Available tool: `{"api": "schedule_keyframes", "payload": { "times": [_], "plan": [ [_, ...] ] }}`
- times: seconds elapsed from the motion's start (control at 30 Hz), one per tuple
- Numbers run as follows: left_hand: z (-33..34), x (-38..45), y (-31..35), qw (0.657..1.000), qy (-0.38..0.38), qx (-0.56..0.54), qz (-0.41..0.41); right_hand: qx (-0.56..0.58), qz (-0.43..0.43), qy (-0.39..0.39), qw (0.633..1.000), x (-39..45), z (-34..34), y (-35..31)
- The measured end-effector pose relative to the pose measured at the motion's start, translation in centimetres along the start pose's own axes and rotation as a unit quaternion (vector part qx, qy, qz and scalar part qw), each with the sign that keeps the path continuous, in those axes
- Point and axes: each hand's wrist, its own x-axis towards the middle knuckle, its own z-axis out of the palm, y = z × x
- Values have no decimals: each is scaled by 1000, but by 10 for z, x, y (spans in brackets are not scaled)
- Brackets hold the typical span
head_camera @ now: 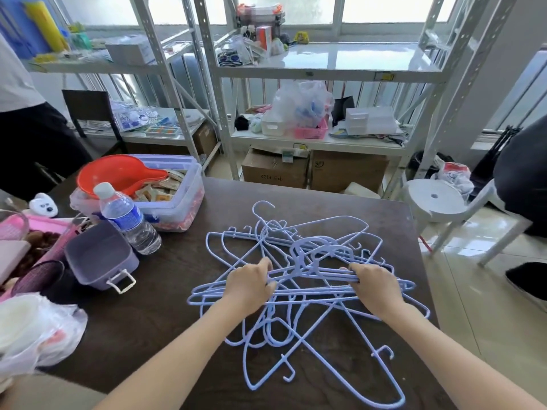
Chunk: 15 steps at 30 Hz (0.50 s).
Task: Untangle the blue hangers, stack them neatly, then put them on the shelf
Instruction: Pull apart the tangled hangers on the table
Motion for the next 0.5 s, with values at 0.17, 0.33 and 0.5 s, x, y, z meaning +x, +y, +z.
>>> {"api": "schedule_keyframes", "payload": {
  "times": [0.17,0.33,0.5],
  "plan": [
    [4,-2,13,998,41,-7,41,29,-24,20,999,1,7,-26],
    [9,5,15,1000,20,-14,-6,14,-9,-2,1000,9,9,-38],
    [3,10,15,1000,-14,-13,-6,88,-54,-14,995,14,9,-50]
  ]
}}
